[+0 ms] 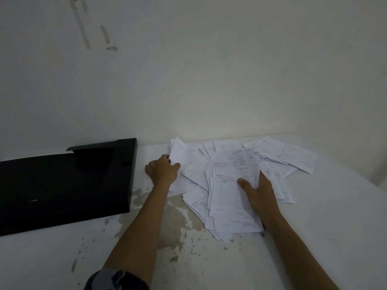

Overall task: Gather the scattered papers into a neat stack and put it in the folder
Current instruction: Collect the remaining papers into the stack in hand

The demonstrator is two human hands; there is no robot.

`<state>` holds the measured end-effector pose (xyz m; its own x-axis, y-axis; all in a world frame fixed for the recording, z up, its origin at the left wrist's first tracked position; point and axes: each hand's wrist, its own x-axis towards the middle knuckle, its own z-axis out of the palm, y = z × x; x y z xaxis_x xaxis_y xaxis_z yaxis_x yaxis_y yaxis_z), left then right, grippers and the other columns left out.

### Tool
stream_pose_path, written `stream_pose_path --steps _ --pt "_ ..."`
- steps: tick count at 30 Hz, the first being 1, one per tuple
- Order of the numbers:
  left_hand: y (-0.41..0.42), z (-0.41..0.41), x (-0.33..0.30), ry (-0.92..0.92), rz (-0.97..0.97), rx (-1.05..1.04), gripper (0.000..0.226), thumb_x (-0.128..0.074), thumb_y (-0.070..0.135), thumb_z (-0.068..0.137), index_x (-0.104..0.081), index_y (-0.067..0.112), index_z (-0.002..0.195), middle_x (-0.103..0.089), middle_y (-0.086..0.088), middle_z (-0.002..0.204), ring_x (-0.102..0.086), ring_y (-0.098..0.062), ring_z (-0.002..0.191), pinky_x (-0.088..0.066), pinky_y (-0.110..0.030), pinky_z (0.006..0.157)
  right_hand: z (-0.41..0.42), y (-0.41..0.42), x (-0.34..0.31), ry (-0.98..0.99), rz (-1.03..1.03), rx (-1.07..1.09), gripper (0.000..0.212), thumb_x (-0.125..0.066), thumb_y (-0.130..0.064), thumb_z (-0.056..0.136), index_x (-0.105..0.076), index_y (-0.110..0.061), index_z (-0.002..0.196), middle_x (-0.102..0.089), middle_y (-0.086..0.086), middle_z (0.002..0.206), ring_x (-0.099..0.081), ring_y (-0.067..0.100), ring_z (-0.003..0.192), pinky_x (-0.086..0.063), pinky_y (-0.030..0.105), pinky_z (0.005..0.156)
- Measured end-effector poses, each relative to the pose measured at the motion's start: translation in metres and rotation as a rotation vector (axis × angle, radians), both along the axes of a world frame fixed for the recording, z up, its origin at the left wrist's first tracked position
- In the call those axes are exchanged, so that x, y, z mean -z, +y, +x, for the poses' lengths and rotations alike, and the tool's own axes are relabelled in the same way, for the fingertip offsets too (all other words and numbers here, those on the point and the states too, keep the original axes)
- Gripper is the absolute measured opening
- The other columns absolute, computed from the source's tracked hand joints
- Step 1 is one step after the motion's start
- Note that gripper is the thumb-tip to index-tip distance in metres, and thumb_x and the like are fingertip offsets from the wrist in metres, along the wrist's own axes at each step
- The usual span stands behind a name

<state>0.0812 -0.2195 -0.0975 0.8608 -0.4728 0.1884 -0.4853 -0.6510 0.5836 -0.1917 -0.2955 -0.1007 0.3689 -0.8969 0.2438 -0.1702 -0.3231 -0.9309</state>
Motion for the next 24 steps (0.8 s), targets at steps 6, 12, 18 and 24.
stream_pose_path --steps 6,12,18,24 --pt "0.019 -0.008 -0.019 0.289 -0.468 0.097 0.023 -0.056 0.02 0.094 -0.063 0.007 0.112 -0.068 -0.01 0.111 -0.061 -0.023 0.09 -0.047 -0.025 0.064 -0.002 0.003 -0.005 0.0 0.023 -0.016 0.049 -0.068 -0.024 0.094 -0.053 -0.015 0.14 -0.064 0.0 0.13 -0.059 0.021 0.119 -0.049 0.041 0.102" --pt "0.059 -0.012 -0.043 0.351 -0.742 0.1 0.029 -0.057 0.018 0.096 -0.059 0.01 0.124 -0.066 -0.006 0.117 -0.064 -0.022 0.103 -0.05 -0.024 0.071 -0.007 0.009 -0.013 -0.059 0.046 -0.025 0.048 -0.067 -0.02 0.095 -0.052 -0.012 0.139 -0.059 -0.005 0.12 -0.055 0.014 0.112 -0.043 0.029 0.094" --pt "0.094 -0.022 -0.059 0.503 -0.883 0.135 0.033 -0.059 0.021 0.096 -0.059 0.013 0.128 -0.068 -0.002 0.114 -0.065 -0.021 0.103 -0.054 -0.032 0.081 -0.012 0.009 -0.019 -0.159 0.11 -0.003 0.048 -0.067 -0.02 0.095 -0.053 -0.011 0.139 -0.061 -0.001 0.122 -0.057 0.019 0.114 -0.045 0.033 0.095" --pt "0.12 -0.037 -0.05 0.588 -0.858 0.184 0.036 -0.058 0.025 0.097 -0.059 0.014 0.131 -0.07 -0.004 0.115 -0.067 -0.024 0.104 -0.054 -0.045 0.092 -0.015 0.014 -0.026 -0.28 0.164 0.015 0.049 -0.069 -0.023 0.094 -0.055 -0.012 0.139 -0.064 0.002 0.127 -0.061 0.025 0.117 -0.05 0.045 0.101"
